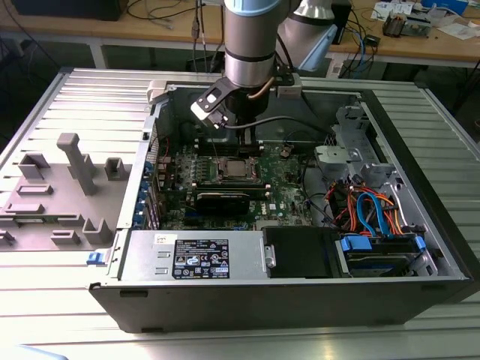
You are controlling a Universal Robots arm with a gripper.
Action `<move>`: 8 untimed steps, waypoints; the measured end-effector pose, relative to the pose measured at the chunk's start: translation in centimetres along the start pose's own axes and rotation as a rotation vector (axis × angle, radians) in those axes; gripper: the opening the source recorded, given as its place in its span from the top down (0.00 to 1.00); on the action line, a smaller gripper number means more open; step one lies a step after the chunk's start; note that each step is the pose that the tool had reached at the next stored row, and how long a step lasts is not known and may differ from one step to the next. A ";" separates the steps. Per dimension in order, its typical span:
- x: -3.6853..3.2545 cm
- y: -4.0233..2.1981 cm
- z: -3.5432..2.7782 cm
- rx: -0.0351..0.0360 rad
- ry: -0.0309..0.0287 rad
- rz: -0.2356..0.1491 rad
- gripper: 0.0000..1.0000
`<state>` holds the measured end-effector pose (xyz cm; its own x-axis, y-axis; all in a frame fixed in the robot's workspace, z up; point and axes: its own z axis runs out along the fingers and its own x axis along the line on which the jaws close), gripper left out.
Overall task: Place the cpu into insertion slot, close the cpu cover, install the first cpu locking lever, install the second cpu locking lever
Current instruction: 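Close the cpu cover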
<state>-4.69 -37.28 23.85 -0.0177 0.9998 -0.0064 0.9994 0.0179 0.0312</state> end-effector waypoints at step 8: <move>0.00 -0.03 0.01 -0.0004 0.0019 -0.065 0.89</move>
<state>-4.71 -37.29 23.83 -0.0826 0.9966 -0.0066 0.9961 0.0827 0.0312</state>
